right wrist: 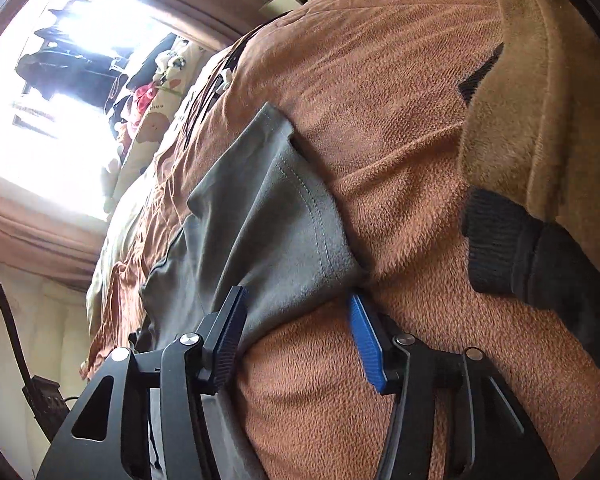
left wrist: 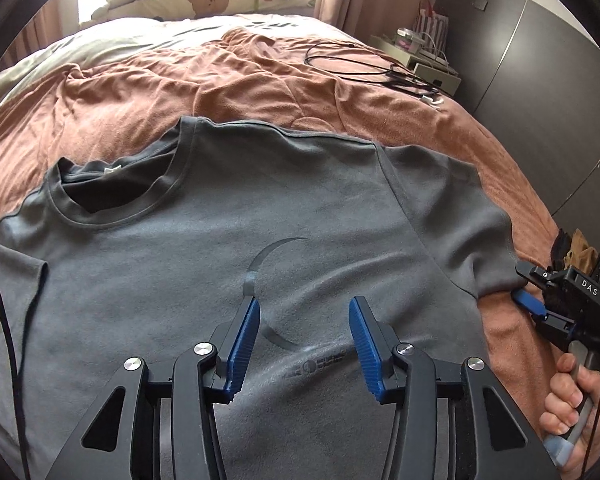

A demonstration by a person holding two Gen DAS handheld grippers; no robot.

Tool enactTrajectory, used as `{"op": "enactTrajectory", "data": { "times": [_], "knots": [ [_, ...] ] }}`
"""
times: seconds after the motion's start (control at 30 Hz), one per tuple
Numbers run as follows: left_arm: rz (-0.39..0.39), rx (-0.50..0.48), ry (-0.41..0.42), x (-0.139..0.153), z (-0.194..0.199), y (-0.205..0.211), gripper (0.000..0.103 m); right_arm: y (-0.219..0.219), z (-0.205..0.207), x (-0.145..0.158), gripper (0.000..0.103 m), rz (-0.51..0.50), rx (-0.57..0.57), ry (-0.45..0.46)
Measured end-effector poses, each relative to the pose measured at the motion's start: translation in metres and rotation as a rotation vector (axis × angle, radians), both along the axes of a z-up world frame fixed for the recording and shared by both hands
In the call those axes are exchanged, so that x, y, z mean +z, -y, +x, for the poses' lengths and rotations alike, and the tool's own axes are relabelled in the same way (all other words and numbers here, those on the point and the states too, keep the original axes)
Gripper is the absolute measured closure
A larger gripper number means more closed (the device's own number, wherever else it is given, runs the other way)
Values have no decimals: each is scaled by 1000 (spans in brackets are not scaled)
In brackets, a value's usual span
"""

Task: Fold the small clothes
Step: 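Grasp the grey T-shirt's other sleeve edge with the right gripper, then fold the held sleeve side inward over the shirt body with the right gripper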

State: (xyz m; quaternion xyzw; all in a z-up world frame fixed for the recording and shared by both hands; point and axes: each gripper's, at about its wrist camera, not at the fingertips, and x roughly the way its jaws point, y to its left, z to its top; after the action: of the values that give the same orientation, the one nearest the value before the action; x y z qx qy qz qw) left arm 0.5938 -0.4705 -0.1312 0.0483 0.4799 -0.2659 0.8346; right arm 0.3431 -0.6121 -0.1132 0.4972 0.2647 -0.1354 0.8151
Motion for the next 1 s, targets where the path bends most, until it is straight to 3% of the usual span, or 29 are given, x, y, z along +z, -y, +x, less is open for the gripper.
{"op": "enactTrajectory", "data": {
  "times": [0.1,0.17,0.23,0.27,0.53,0.73,0.8,1.0],
  "knots": [
    [-5,-11,-15,-3,6,11,63,0,8,1,59,-4,-16,0],
    [-10,-24,-23,-4,7,19,68,-2,14,4,68,-24,-15,-3],
    [-13,-41,-33,-5,8,27,74,-5,15,6,89,-33,4,11],
    [-14,-51,-39,-6,8,32,76,-5,16,7,92,-35,7,20],
    [-30,-118,-81,-5,5,64,79,-5,12,19,95,-64,17,67],
    [-14,-184,-131,-19,-4,95,83,-6,13,20,95,-87,41,107],
    [-13,-194,-149,-25,-6,102,84,-4,13,20,100,-94,43,119],
    [5,-229,-149,-30,-15,121,84,1,12,18,101,-99,30,148]
  ]
}}
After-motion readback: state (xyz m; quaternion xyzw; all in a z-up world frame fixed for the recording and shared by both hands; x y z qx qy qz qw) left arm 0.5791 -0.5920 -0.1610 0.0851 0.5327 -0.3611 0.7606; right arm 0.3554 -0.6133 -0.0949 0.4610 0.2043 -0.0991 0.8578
